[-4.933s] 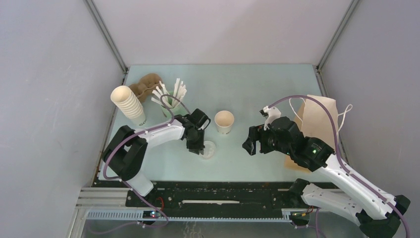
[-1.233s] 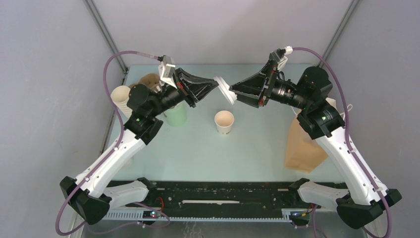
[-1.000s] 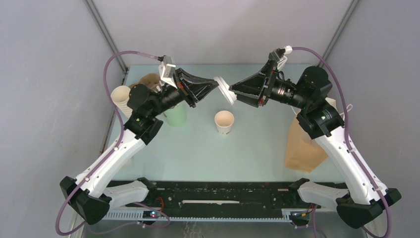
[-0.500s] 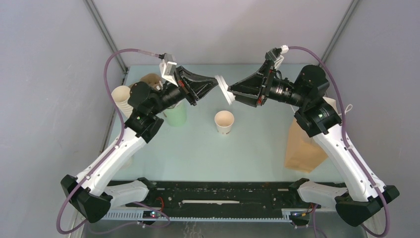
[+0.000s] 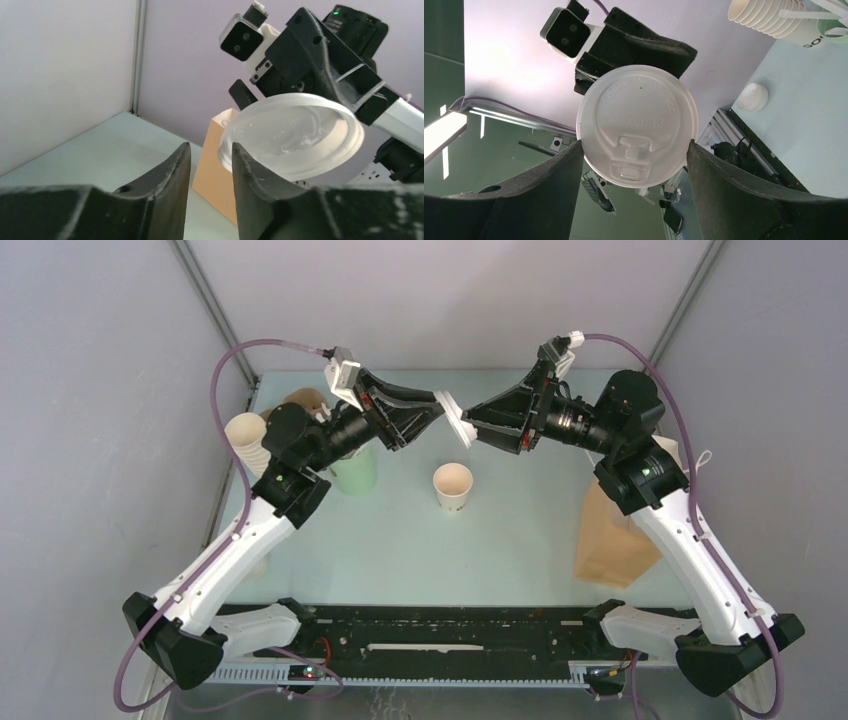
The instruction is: Pack the takeout coffee
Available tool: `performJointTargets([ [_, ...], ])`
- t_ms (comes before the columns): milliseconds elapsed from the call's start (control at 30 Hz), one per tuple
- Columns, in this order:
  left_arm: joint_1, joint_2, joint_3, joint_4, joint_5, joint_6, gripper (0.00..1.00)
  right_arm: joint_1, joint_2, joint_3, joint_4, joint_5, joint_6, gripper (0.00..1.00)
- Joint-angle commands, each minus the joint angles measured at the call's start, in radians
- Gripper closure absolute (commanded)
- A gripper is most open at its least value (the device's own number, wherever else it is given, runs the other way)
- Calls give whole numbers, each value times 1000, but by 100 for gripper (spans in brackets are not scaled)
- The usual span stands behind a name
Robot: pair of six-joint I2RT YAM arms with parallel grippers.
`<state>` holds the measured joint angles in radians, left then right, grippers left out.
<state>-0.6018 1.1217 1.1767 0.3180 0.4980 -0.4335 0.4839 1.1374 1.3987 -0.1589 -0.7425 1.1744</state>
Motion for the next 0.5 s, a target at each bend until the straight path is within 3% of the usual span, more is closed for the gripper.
performJointTargets([
  [0, 2, -31, 64, -60, -79, 17, 52, -11, -2, -5, 46, -12, 16, 20],
  [67, 4, -48, 51, -83, -110, 27, 38, -18, -4, -14, 47, -10, 21, 21],
  [233, 14, -129, 5, -241, -259, 21, 20, -55, -10, -43, -7, 11, -46, 21],
  [467, 19, -313, -114, -506, -507, -14, 12, -36, 45, -43, -291, 260, -488, 23],
])
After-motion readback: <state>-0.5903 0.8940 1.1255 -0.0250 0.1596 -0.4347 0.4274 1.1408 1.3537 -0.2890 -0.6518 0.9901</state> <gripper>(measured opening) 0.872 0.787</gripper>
